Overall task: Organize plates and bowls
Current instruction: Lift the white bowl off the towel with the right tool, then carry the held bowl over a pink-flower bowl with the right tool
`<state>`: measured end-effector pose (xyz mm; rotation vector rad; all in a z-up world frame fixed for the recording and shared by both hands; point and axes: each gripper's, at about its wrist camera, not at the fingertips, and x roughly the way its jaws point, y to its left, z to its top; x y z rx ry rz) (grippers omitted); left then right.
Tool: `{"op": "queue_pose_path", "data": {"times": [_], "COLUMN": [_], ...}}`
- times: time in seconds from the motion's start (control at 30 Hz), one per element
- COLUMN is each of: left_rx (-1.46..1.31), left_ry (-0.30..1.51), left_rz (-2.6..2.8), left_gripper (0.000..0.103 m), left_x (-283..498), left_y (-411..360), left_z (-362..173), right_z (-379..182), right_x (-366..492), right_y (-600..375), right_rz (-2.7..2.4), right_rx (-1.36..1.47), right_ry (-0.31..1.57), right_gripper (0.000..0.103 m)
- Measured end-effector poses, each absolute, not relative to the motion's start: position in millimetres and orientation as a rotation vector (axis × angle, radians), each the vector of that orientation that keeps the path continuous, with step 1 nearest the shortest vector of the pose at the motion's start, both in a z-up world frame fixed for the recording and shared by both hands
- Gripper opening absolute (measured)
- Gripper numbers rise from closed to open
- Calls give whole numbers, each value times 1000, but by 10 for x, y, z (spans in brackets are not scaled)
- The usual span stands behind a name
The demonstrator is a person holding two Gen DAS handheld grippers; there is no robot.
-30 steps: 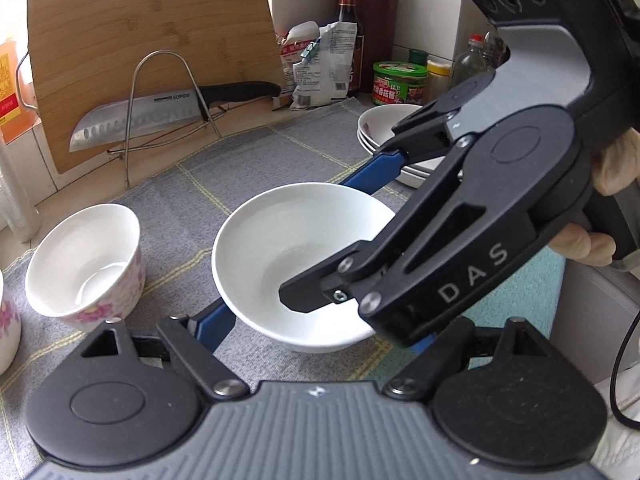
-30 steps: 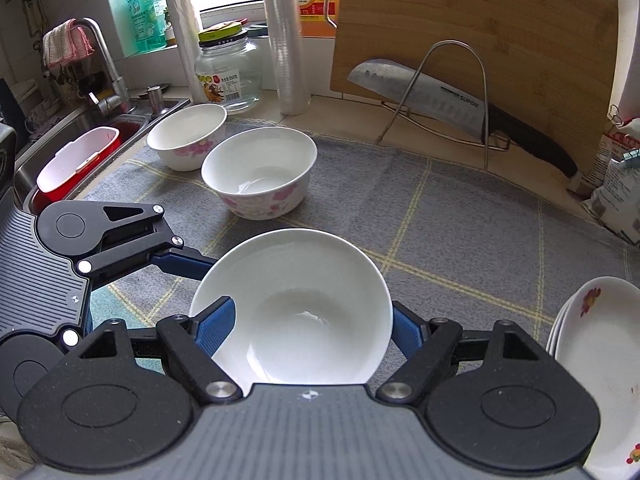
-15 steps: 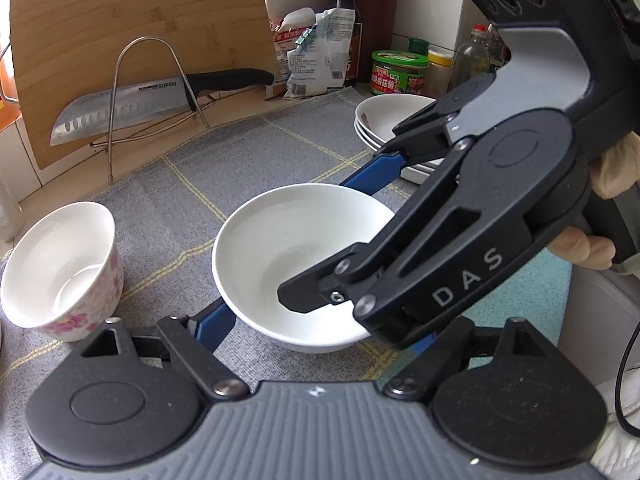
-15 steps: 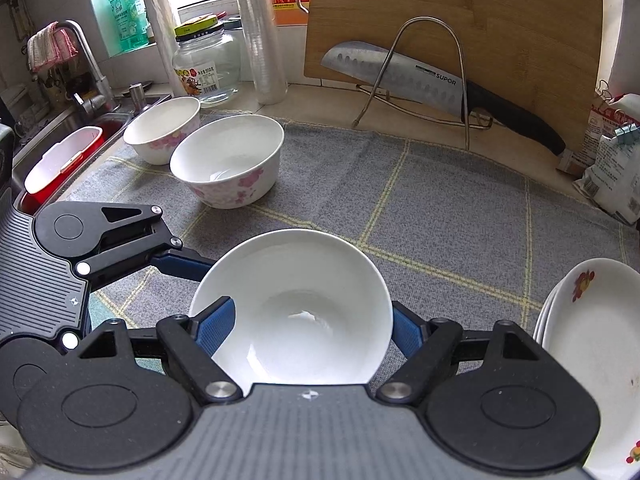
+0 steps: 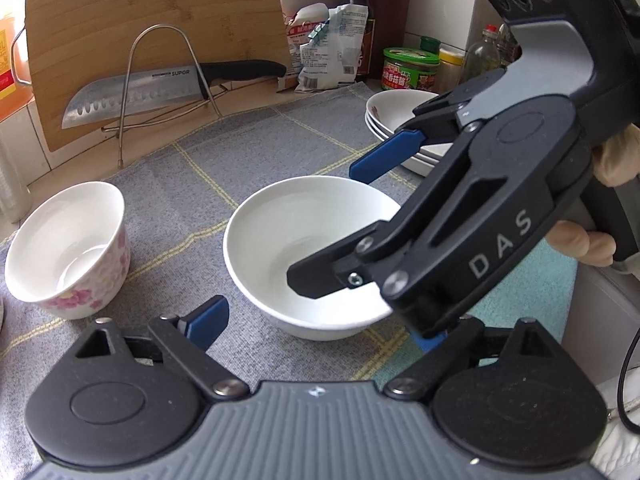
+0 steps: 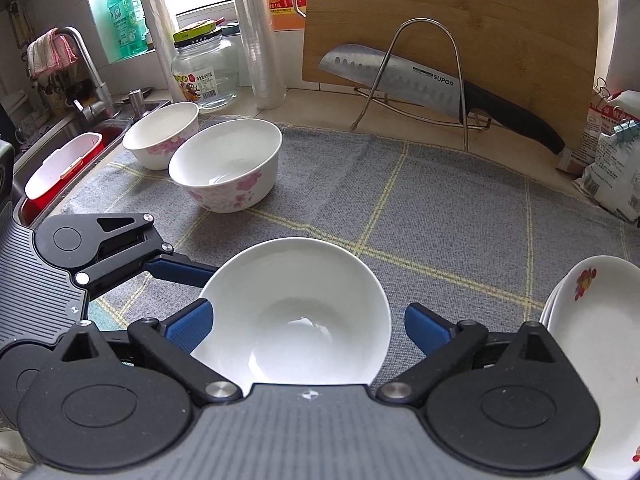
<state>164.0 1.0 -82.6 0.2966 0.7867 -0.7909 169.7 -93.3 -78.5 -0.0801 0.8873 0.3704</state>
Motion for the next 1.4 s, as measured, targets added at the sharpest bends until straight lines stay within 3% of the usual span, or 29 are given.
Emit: {"op": "queue_pose_path", "data": {"times": [0.63,1.4], "left_rx": [205,240], "left_ry": [823,715], "left_rz": [-390,-426], "left_gripper": [94,94], "left_x": [1435,2316], "left_y": [328,1028], "left_z": [-678,-871], "right_z": [-674,-659], "right_x": [1893,2492], "right_y": [-909,-58], "right_rz": [551,445], "right_rx": [-136,-176], "right_ry": [827,872], "right_gripper": [103,103]}}
